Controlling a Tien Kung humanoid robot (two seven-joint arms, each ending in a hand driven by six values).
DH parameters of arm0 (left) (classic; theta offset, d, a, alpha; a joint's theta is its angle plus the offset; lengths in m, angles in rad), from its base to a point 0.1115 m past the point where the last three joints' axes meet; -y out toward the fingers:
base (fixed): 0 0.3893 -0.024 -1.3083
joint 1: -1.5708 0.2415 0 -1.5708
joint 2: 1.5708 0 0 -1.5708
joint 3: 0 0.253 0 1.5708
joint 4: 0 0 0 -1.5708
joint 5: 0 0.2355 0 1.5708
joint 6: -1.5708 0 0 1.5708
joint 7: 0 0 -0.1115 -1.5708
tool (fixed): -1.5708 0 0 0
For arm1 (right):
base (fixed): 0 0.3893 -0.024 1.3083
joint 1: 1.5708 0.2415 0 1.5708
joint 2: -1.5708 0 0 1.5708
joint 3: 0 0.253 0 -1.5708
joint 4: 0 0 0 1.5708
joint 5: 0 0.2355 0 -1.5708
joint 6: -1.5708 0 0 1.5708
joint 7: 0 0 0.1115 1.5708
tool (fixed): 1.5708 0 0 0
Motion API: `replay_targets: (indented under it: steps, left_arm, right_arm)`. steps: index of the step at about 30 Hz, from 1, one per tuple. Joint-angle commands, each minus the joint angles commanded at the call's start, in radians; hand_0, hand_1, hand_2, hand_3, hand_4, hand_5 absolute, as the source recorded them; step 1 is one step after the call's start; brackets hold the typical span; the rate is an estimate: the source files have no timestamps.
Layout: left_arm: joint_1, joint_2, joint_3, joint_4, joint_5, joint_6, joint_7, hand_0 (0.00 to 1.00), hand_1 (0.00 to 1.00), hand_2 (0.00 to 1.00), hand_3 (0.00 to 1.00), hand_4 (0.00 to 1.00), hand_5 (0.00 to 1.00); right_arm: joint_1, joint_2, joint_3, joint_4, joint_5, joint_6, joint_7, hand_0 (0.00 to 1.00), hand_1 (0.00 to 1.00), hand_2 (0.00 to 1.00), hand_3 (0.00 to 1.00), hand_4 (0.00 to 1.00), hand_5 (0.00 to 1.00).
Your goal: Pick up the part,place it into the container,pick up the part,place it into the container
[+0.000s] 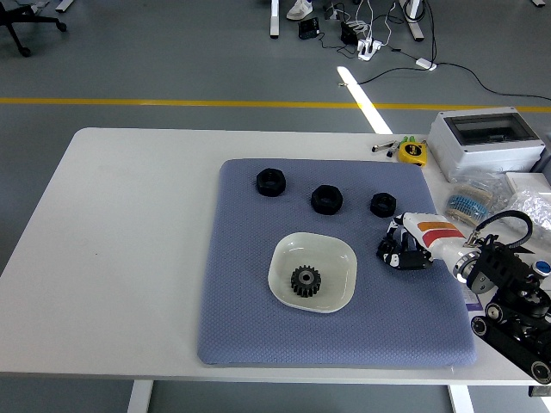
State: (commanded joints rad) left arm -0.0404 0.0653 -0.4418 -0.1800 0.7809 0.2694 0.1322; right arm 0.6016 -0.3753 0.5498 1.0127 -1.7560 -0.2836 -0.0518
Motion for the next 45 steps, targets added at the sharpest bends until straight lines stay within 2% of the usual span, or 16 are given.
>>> replay_targets:
  steps: [6,14,22,27,32,37,45]
  left_arm:
    - [0.003,0.002,0.004,0.000,0.002,-0.002,0.000,0.683,0.640,0.670,0.559,0.633,0.589]
    - [0.006,0.004,-0.010,0.000,0.029,-0.005,0.005,0.685,0.640,0.668,0.559,0.634,0.590]
    - [0.002,0.006,-0.005,0.000,0.023,-0.005,0.001,0.684,0.638,0.666,0.560,0.633,0.588]
    - [0.000,0.006,-0.008,0.000,0.023,-0.004,0.000,0.683,0.637,0.665,0.559,0.634,0.589]
    - [-0.002,0.007,-0.008,0.000,0.021,-0.003,0.000,0.684,0.636,0.664,0.559,0.635,0.589]
    - [-0.003,0.008,-0.009,0.000,0.024,-0.003,0.001,0.684,0.636,0.663,0.558,0.634,0.589]
    - [-0.004,0.011,-0.006,0.000,0.021,-0.004,0.001,0.684,0.635,0.660,0.559,0.634,0.589]
  right_arm:
    - [-0.005,-0.003,0.010,0.032,-0.014,-0.006,-0.001,0.041,0.113,0.246,0.404,0.772,0.332]
    - [-0.007,-0.004,0.018,0.115,-0.064,-0.007,-0.010,0.036,0.107,0.240,0.401,0.778,0.331]
    - [-0.011,-0.013,0.025,0.251,-0.140,-0.001,-0.028,0.035,0.107,0.239,0.399,0.778,0.332]
    - [-0.007,-0.015,-0.012,0.342,-0.176,0.015,-0.038,0.038,0.105,0.238,0.399,0.784,0.327]
    - [0.006,-0.005,-0.067,0.396,-0.191,0.033,-0.046,0.042,0.109,0.242,0.404,0.788,0.321]
    - [0.027,0.020,-0.113,0.403,-0.183,0.048,-0.051,0.050,0.114,0.253,0.418,0.793,0.310]
    - [0.065,0.053,-0.154,0.358,-0.178,0.072,-0.068,0.053,0.120,0.259,0.434,0.787,0.318]
